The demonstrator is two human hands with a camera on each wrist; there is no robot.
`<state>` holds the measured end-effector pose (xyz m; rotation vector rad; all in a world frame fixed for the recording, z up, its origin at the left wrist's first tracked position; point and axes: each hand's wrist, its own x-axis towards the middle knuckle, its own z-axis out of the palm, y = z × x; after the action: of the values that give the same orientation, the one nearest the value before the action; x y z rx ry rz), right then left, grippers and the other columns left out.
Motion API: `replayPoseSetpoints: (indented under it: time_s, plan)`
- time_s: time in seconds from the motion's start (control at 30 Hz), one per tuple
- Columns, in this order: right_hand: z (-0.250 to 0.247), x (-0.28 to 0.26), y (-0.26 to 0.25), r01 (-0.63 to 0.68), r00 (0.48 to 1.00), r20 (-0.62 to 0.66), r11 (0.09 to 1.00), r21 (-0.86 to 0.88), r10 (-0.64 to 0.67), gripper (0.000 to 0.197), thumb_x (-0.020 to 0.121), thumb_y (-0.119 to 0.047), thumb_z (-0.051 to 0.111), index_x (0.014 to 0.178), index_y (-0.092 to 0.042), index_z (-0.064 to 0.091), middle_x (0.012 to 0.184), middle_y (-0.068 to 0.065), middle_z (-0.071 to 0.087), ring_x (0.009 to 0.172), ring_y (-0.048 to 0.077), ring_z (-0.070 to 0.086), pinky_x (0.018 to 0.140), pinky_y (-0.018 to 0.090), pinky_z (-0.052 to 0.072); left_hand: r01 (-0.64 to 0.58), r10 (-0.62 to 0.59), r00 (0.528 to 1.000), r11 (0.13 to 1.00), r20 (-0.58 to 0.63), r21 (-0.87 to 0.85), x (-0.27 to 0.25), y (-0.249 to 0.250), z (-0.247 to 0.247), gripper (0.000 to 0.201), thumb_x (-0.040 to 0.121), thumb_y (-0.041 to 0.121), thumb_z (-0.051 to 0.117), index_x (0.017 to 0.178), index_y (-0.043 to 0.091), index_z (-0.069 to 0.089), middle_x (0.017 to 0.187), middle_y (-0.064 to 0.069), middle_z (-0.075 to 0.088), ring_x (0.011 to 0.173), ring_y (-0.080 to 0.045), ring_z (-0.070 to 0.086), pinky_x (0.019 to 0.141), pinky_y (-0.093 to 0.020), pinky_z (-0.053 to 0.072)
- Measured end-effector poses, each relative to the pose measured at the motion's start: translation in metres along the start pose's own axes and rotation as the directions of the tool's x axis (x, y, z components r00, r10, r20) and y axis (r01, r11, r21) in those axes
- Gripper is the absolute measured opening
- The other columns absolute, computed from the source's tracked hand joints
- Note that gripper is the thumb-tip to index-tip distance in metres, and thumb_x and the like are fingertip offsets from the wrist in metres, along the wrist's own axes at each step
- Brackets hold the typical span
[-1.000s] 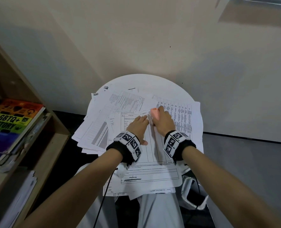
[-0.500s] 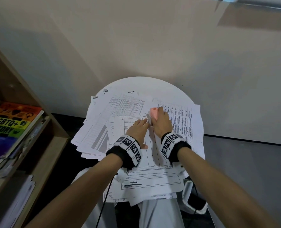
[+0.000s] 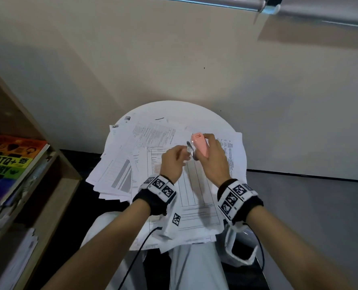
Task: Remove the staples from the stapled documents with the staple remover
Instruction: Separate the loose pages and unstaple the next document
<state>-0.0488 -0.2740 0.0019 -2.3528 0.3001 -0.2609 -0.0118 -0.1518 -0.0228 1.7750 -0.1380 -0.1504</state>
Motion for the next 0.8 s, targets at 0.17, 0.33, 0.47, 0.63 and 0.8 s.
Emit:
replayPoseSetpoints:
  time_s: [0.17, 0.33, 0.47, 0.63, 0.8]
  plan:
    - [-0.027, -0.041, 0.004, 0.022, 0.998, -0.062, 0.998, 0.054, -0.019, 0.041, 0.09, -0.032, 0.056, 0.127, -0.026, 0.041, 0.115, 0.004, 0.054, 0.098, 0.023, 0.057, 0.08, 0.044, 0.05, 0.044, -0.058, 0.997, 0.962, -0.044, -0.271, -0.039, 0.028, 0.021, 0.018, 0.084, 0.003, 0.067, 0.098, -0.008, 0.066, 0.082, -0.018, 0.067, 0.066, -0.019, 0.066, 0.061, -0.019, 0.057]
    - [-0.06, -0.092, 0.017, 0.032, 0.994, -0.107, 0.999, 0.031, -0.028, 0.039, 0.088, -0.035, 0.056, 0.124, -0.034, 0.039, 0.113, -0.002, 0.052, 0.092, 0.021, 0.06, 0.077, 0.047, 0.052, 0.041, -0.05, 0.998, 0.957, -0.027, -0.286, -0.072, 0.046, 0.04, 0.013, 0.084, 0.002, 0.067, 0.093, -0.007, 0.069, 0.079, -0.018, 0.068, 0.063, -0.02, 0.065, 0.069, -0.028, 0.059]
    - [-0.098, -0.143, 0.048, 0.006, 0.984, -0.178, 0.996, 0.086, 0.009, 0.038, 0.089, -0.032, 0.059, 0.123, -0.032, 0.042, 0.115, -0.002, 0.057, 0.095, 0.021, 0.061, 0.078, 0.045, 0.053, 0.024, -0.01, 0.998, 0.967, 0.06, -0.253, -0.085, 0.069, 0.06, 0.011, 0.086, -0.003, 0.062, 0.093, -0.009, 0.067, 0.073, -0.014, 0.065, 0.055, -0.006, 0.063, 0.06, -0.015, 0.056]
    - [-0.151, -0.205, 0.105, -0.138, 0.912, -0.357, 0.97, 0.198, 0.202, 0.03, 0.089, -0.032, 0.062, 0.114, -0.029, 0.045, 0.107, 0.001, 0.062, 0.087, 0.018, 0.063, 0.07, 0.02, 0.049, 0.03, -0.02, 0.946, 0.999, 0.324, -0.028, -0.12, 0.068, 0.134, 0.01, 0.093, 0.0, 0.05, 0.089, -0.003, 0.059, 0.073, -0.014, 0.058, 0.042, 0.002, 0.054, 0.05, -0.014, 0.049]
    - [-0.177, -0.251, 0.163, -0.3, 0.788, -0.455, 0.905, 0.303, 0.414, 0.034, 0.086, -0.028, 0.058, 0.115, -0.036, 0.041, 0.085, -0.004, 0.054, 0.074, 0.026, 0.055, 0.064, 0.037, 0.046, 0.074, -0.193, 0.881, 0.958, 0.432, 0.277, -0.148, 0.0, 0.209, 0.022, 0.092, 0.009, 0.055, 0.1, -0.008, 0.066, 0.104, -0.027, 0.067, 0.101, -0.035, 0.064, 0.086, -0.037, 0.048]
